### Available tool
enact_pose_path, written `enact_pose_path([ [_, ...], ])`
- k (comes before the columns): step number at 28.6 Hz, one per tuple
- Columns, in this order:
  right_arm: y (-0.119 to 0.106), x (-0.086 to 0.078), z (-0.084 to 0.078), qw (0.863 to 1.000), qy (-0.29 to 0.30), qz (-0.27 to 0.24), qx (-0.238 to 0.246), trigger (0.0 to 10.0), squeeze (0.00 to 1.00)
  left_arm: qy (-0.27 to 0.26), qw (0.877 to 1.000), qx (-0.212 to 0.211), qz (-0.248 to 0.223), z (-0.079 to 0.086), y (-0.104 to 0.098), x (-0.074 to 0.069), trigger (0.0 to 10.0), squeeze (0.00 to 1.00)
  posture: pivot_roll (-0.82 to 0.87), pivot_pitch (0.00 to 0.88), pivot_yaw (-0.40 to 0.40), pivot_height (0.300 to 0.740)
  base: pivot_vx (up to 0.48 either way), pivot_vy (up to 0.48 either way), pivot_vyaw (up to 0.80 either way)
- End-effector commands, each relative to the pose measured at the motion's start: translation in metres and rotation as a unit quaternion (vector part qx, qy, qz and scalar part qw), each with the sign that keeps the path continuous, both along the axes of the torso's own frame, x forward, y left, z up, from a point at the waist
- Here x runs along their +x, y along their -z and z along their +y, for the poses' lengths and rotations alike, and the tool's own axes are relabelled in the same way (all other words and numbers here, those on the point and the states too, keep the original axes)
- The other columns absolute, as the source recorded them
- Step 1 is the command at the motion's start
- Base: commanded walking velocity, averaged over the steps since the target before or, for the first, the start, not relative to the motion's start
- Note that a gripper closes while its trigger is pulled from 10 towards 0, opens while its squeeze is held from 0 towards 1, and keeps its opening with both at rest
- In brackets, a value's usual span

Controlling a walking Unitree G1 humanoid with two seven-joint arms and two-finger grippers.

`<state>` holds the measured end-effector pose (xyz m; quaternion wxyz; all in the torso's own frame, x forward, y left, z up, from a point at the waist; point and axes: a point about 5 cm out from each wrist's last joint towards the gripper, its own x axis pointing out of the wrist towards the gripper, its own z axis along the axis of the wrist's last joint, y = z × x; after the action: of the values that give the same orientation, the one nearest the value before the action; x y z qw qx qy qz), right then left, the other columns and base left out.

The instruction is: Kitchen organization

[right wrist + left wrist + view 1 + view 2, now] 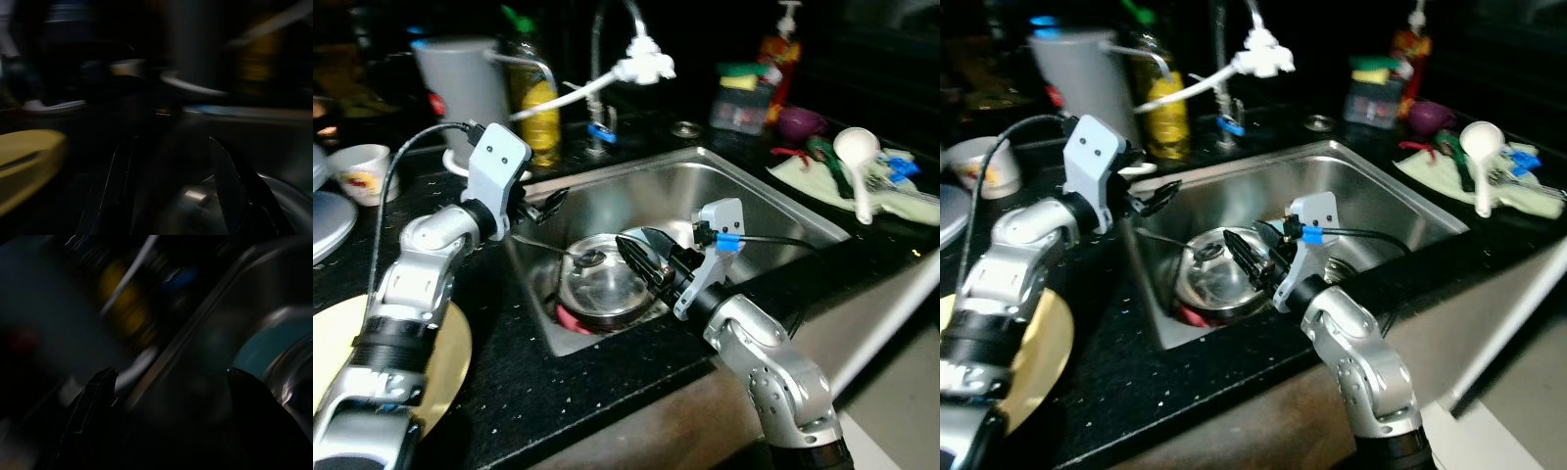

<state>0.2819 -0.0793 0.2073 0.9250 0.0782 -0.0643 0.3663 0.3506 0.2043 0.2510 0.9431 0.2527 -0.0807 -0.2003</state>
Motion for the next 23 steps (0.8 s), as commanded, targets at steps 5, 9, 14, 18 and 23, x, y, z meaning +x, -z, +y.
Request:
enact_pose_path([
  [5,-0.003,-0.006,0.007,0.999,-0.035,-0.019,-0.007,10.0,0.00,-0.040,0.998,0.035,0.021,0.020,0.003,-0.015,10.0,0.00,0.04,0.000,-0.020,0.740,0.000,0.000,0.79],
  [9,-0.003,-0.009,0.011,0.998,-0.060,-0.027,-0.017,10.0,0.00,-0.078,0.995,0.061,0.033,0.040,0.003,-0.033,10.0,0.00,0.05,0.000,-0.021,0.740,0.000,0.000,0.79],
  [14,-0.002,-0.011,0.013,0.996,-0.080,-0.035,-0.030,10.0,0.00,-0.104,0.992,0.057,0.039,0.050,0.003,-0.046,10.0,0.00,0.05,0.000,-0.026,0.740,0.000,0.000,0.79],
  [18,-0.002,-0.011,0.013,0.995,-0.086,-0.037,-0.035,10.0,0.00,-0.106,0.992,0.045,0.042,0.050,0.002,-0.051,10.0,0.00,0.05,0.000,-0.027,0.740,0.000,0.000,0.79],
  [23,-0.001,-0.012,0.015,0.993,-0.097,-0.043,-0.050,10.0,0.00,-0.111,0.992,0.028,0.049,0.052,0.003,-0.056,10.0,0.00,0.06,0.000,-0.033,0.740,0.000,0.000,0.79],
])
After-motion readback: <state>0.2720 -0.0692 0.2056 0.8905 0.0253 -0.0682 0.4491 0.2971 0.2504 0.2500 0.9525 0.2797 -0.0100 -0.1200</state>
